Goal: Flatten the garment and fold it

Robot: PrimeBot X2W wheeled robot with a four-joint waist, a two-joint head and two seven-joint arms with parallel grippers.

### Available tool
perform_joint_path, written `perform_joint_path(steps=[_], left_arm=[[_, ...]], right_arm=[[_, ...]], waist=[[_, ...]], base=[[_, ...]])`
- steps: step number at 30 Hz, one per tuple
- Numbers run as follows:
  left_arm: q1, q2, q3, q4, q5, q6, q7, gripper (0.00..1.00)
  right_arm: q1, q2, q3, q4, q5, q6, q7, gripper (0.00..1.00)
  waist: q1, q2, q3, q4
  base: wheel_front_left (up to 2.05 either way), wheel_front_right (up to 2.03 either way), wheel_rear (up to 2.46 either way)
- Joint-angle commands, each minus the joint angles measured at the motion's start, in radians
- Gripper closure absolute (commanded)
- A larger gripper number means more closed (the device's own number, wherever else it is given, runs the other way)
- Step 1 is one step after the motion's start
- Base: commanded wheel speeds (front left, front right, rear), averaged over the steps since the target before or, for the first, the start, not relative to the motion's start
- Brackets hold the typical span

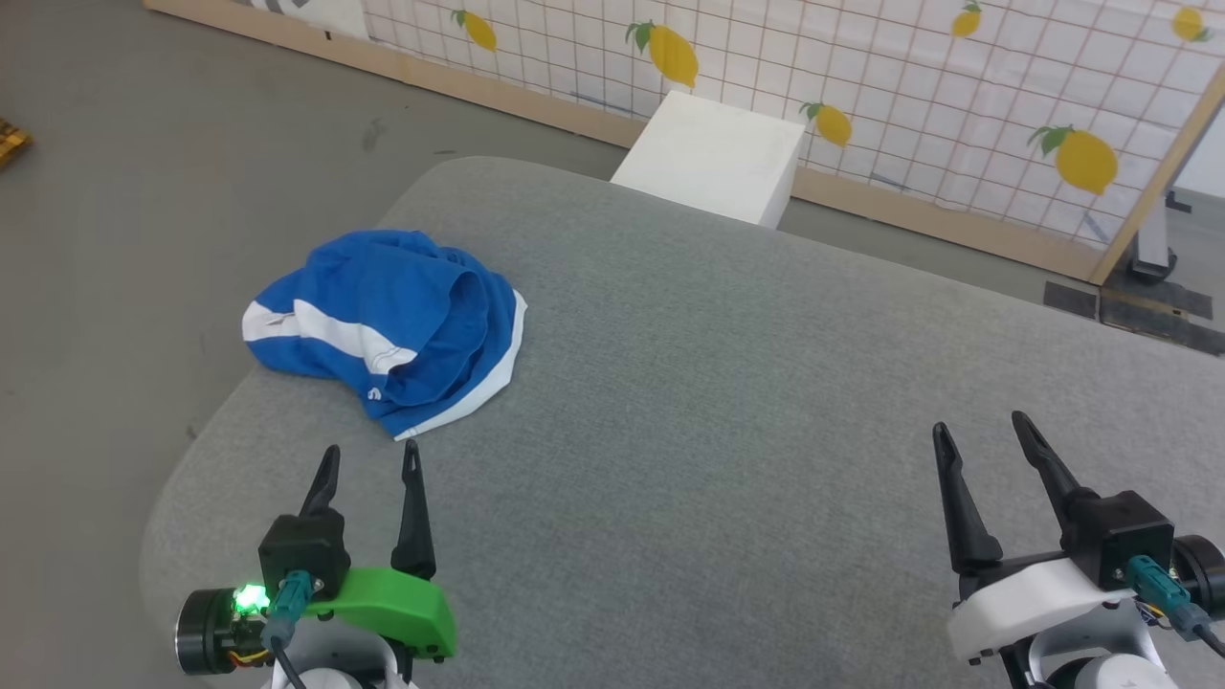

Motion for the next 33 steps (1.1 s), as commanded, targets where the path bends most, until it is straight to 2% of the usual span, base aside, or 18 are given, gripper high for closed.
perform_joint_path(steps=[1, 33], left_arm=[[-0.01, 0.005, -0.003, 0.005, -0.003, 0.008, -0.013, 0.0], [-0.012, 0.016, -0.019, 0.033, -0.033, 0.045, -0.078, 0.0]], right_arm=[[0.007, 0.001, -0.006, -0.001, -0.005, -0.001, -0.013, 0.0], [0.013, 0.002, -0.024, 0.013, 0.007, -0.002, -0.061, 0.0]], waist=[[0.0, 0.0, -0.002, 0.013], [0.0, 0.0, -0.003, 0.165]], base=[[0.0, 0.0, 0.0], [0.0, 0.0, 0.0]])
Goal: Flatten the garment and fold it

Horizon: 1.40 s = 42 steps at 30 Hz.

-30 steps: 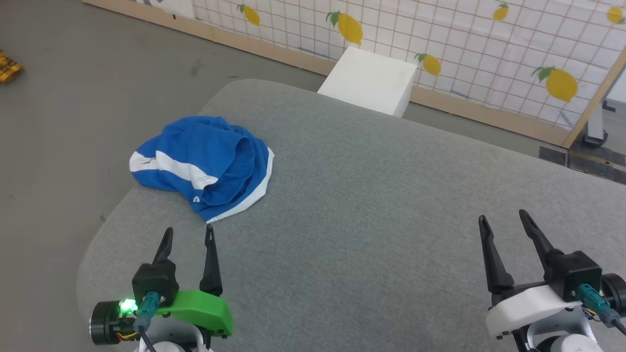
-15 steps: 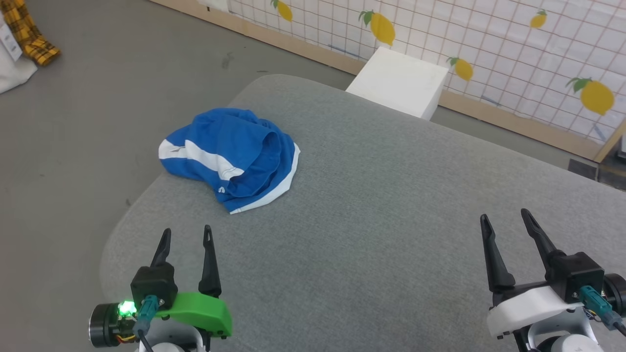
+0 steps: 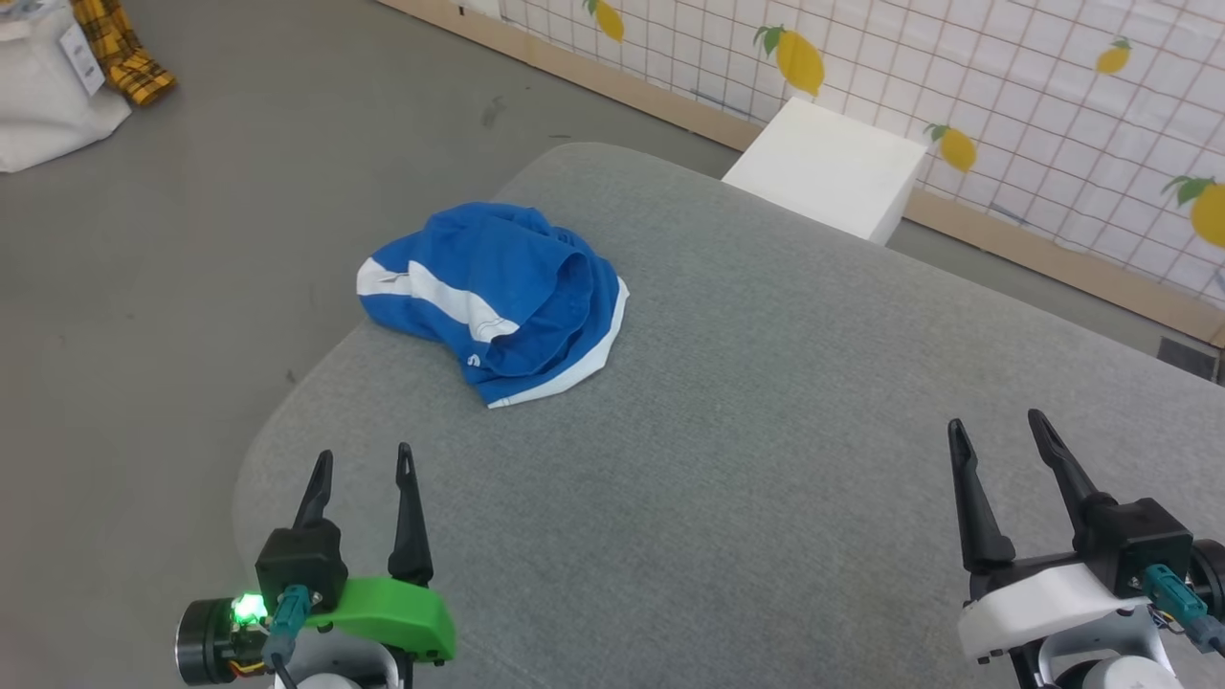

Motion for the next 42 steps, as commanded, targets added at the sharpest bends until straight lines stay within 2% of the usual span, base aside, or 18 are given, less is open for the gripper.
perform_joint_path(steps=[1, 15, 23, 26, 29, 33, 42], left_arm=[[-0.013, 0.007, -0.004, 0.005, -0.009, 0.008, -0.011, 0.0], [-0.016, 0.008, -0.014, 0.022, -0.028, 0.026, -0.04, 0.0], [-0.019, 0.004, -0.015, 0.02, -0.031, 0.028, -0.04, 0.0], [-0.033, -0.002, -0.011, 0.028, -0.066, 0.02, -0.04, 0.0], [-0.09, -0.007, -0.013, 0.054, -0.103, 0.005, -0.031, 0.0], [-0.225, -0.01, -0.009, 0.123, -0.155, -0.011, 0.045, 0.0], [-0.562, 0.033, 0.073, 0.345, -0.268, -0.013, 0.267, 0.0]], right_arm=[[0.012, 0.001, -0.004, 0.003, 0.005, -0.002, -0.012, 0.0], [0.009, 0.001, -0.015, 0.008, 0.006, -0.002, -0.037, 0.0], [0.009, 0.001, -0.015, -0.001, 0.002, -0.002, -0.034, 0.0], [0.002, 0.001, -0.012, -0.011, -0.002, -0.002, -0.027, 0.0], [-0.011, 0.001, -0.004, -0.028, -0.014, -0.002, -0.017, 0.0], [-0.042, 0.001, 0.012, -0.054, -0.032, -0.002, 0.001, 0.0], [-0.123, 0.0, 0.041, -0.106, -0.074, -0.002, 0.022, 0.0]], waist=[[0.0, 0.0, 0.0, 0.015], [0.0, 0.0, 0.005, 0.086], [0.0, 0.0, 0.022, 0.075], [0.0, 0.0, 0.041, 0.062], [0.0, 0.0, 0.076, 0.042], [0.0, 0.0, 0.148, -0.009], [0.0, 0.0, 0.335, -0.182]], base=[[0.0, 0.0, 0.0], [0.0, 0.0, 0.0], [0.0, 0.0, 0.0], [0.0, 0.0, 0.0], [0.0, 0.0, 0.0], [0.0, 0.0, 0.0], [0.0, 0.0, 0.0]])
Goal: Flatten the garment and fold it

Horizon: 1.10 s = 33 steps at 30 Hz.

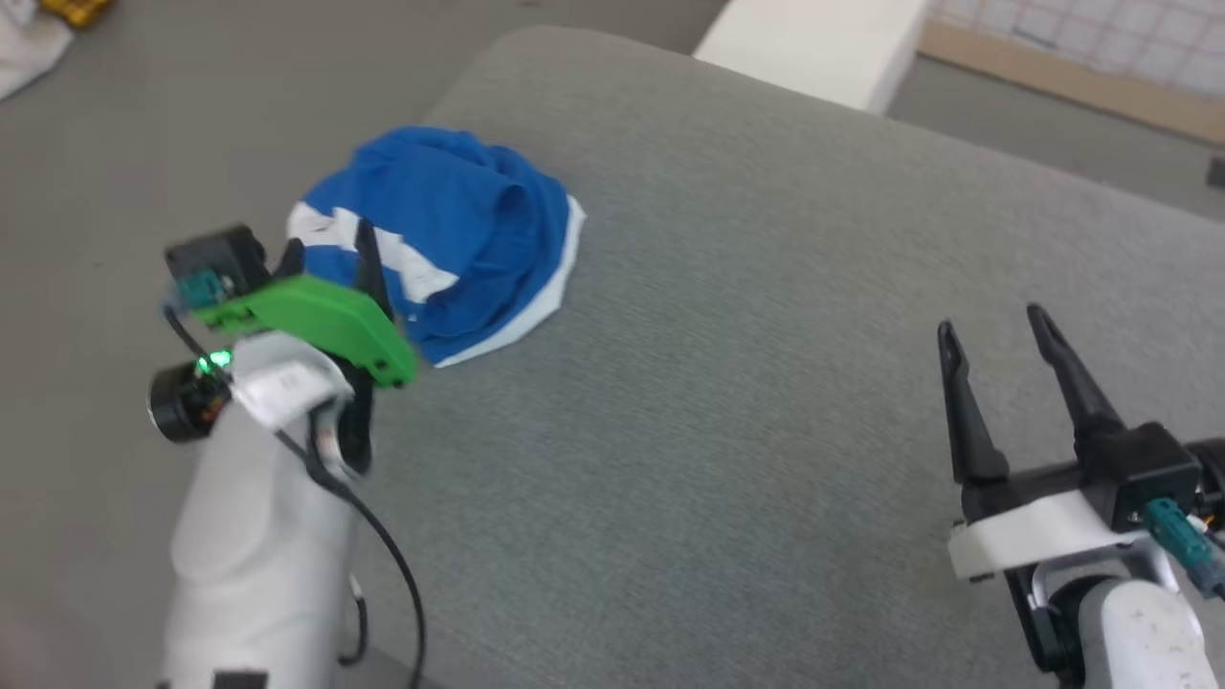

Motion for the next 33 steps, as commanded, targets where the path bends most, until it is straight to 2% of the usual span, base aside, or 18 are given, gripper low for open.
perform_joint_path(steps=[1, 5, 11, 17, 24, 25, 26, 28, 33], left_arm=[[-0.038, 0.017, 0.011, 0.029, -0.019, 0.005, 0.033, 0.0], [-0.123, 0.055, 0.064, 0.107, -0.076, 0.021, 0.147, 0.0], [-0.191, 0.108, 0.137, 0.157, -0.15, 0.07, 0.306, 0.0], [-0.157, 0.139, 0.172, 0.158, -0.19, 0.125, 0.449, 0.0], [-0.042, 0.177, 0.185, 0.103, -0.207, 0.154, 0.573, 0.0], [-0.024, 0.184, 0.183, 0.085, -0.205, 0.153, 0.579, 0.74], [-0.012, 0.19, 0.185, 0.065, -0.201, 0.152, 0.569, 1.0], [0.007, 0.21, 0.193, 0.017, -0.181, 0.151, 0.511, 1.0], [0.037, 0.268, 0.229, -0.11, -0.089, 0.165, 0.233, 1.0]], right_arm=[[-0.026, -0.004, 0.001, -0.009, -0.006, -0.002, 0.001, 0.0], [-0.072, -0.018, 0.008, -0.016, 0.001, -0.002, -0.003, 0.0], [-0.133, -0.043, 0.018, -0.024, 0.019, -0.002, -0.014, 0.0], [-0.164, -0.05, 0.027, -0.012, 0.036, -0.002, -0.033, 0.0], [-0.174, -0.043, 0.035, 0.032, 0.045, -0.002, -0.056, 0.0], [-0.175, -0.041, 0.037, 0.041, 0.047, -0.002, -0.059, 0.0], [-0.175, -0.039, 0.039, 0.048, 0.048, -0.002, -0.062, 0.0], [-0.172, -0.034, 0.039, 0.063, 0.052, -0.002, -0.069, 0.0], [-0.149, -0.019, 0.039, 0.106, 0.056, -0.002, -0.083, 0.0]], waist=[[-0.0001, 0.0, 0.143, -0.142], [-0.0001, 0.0, 0.224, -0.225], [-0.0001, 0.0, 0.349, -0.319], [-0.0001, 0.0, 0.421, -0.371], [-0.0001, 0.0, 0.41, -0.398], [-0.0001, 0.0, 0.4, -0.4], [-0.0001, 0.0, 0.388, -0.401], [-0.0001, 0.0, 0.359, -0.401], [-0.0001, 0.0, 0.24, -0.404]], base=[[0.0, 0.0, 0.0], [0.0, 0.0, 0.0], [0.0, 0.0, 0.0], [0.0, 0.0, 0.0], [0.0, 0.0, 0.0], [0.0, 0.0, 0.0], [0.0, 0.0, 0.0], [0.0, 0.0, 0.0], [0.0, 0.0, 0.0]])
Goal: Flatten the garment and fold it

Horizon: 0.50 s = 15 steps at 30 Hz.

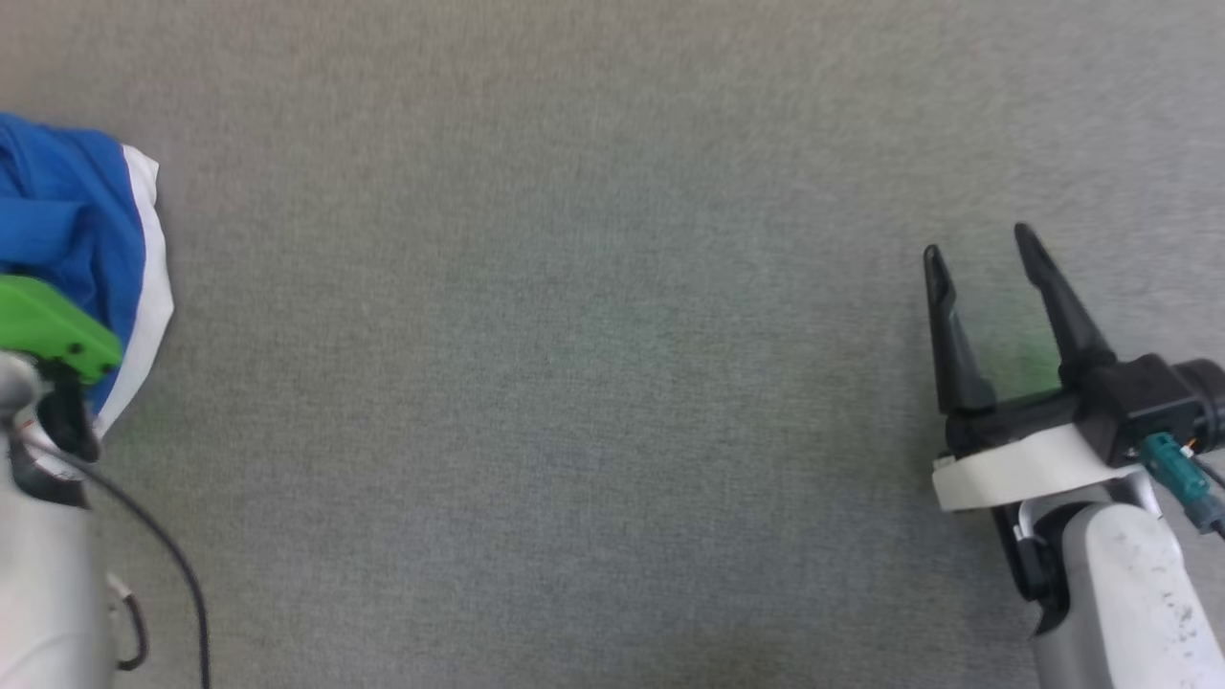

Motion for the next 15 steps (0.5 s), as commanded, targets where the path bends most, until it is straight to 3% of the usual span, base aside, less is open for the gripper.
perform_joint_path(steps=[1, 8, 12, 15], left_arm=[[0.008, 0.018, 0.007, -0.028, 0.019, 0.003, -0.056, 1.0], [-0.014, 0.098, -0.015, -0.131, 0.121, -0.052, -0.325, 1.0], [-0.05, 0.114, -0.063, -0.188, 0.146, -0.092, -0.369, 1.0], [-0.081, 0.093, -0.118, -0.225, 0.156, -0.113, -0.366, 1.0]], right_arm=[[0.013, 0.007, -0.001, 0.009, 0.007, -0.002, -0.011, 0.0], [0.071, 0.021, -0.015, 0.052, 0.013, -0.002, -0.023, 0.0], [0.108, 0.022, -0.023, 0.066, 0.049, -0.002, -0.026, 0.0], [0.137, 0.022, -0.03, 0.073, 0.063, -0.002, -0.027, 0.0]], waist=[[0.0, 0.0, -0.117, 0.003], [0.0, 0.0, -0.314, -0.029], [0.0, 0.0, -0.392, -0.062], [0.0, 0.0, -0.436, -0.092]], base=[[0.0, 0.0, 0.0], [0.0, 0.0, 0.0], [0.0, 0.0, 0.0], [0.0, 0.0, 0.0]])
